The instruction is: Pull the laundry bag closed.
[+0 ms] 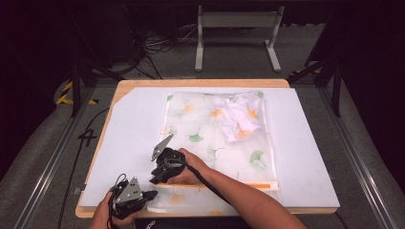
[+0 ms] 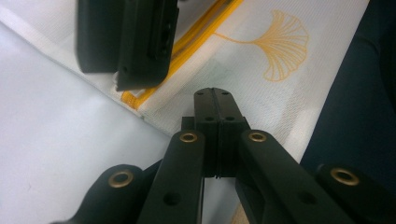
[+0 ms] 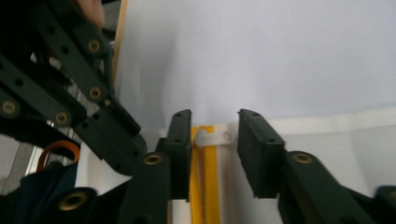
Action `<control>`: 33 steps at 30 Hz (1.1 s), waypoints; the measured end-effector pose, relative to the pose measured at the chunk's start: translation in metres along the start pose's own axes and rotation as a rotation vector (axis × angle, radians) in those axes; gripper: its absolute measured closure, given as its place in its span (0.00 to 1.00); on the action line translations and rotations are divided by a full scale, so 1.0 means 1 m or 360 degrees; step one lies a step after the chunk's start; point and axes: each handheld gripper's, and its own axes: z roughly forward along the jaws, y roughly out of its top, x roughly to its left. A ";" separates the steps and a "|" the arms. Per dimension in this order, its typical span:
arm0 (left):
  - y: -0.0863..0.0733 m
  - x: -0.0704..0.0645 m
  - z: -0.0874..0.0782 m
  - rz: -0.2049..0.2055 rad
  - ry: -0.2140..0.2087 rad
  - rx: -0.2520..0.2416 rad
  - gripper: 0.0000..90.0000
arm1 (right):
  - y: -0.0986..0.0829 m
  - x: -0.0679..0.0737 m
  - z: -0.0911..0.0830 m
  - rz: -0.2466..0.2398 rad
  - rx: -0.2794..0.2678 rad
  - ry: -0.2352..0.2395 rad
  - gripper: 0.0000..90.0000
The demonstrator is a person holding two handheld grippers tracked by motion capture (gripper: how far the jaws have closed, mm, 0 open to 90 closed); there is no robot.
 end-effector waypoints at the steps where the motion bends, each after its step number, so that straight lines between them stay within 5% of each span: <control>1: 0.000 0.000 0.000 0.0001 0.0000 0.0000 1.00 | -0.001 0.001 0.001 -0.0025 0.0020 0.0023 0.83; 6: 0.000 0.000 0.000 -0.0008 -0.0003 -0.0006 1.00 | -0.005 -0.001 -0.004 -0.0052 0.0015 0.0054 1.00; 13: 0.000 0.000 0.000 -0.0007 -0.0004 0.0001 1.00 | -0.008 0.002 -0.003 -0.0031 0.0004 0.0083 1.00; 16: 0.000 0.000 0.000 -0.0009 -0.0004 0.0001 1.00 | -0.010 0.002 -0.004 -0.0016 -0.0003 0.0083 0.97; 21: 0.000 0.001 0.000 -0.0008 -0.0007 0.0000 1.00 | -0.008 -0.004 -0.011 -0.0008 -0.0057 -0.0023 0.83; 24: 0.000 0.001 0.000 -0.0006 -0.0007 0.0001 1.00 | -0.003 -0.006 -0.010 0.0026 -0.0071 -0.0047 0.67; 30: 0.000 0.001 0.000 -0.0006 -0.0010 -0.0003 1.00 | 0.004 -0.007 0.001 0.0060 -0.0098 0.0002 0.60; 33: 0.000 0.001 0.000 -0.0006 -0.0009 -0.0002 1.00 | 0.007 -0.006 0.009 0.0081 -0.0042 -0.0057 0.63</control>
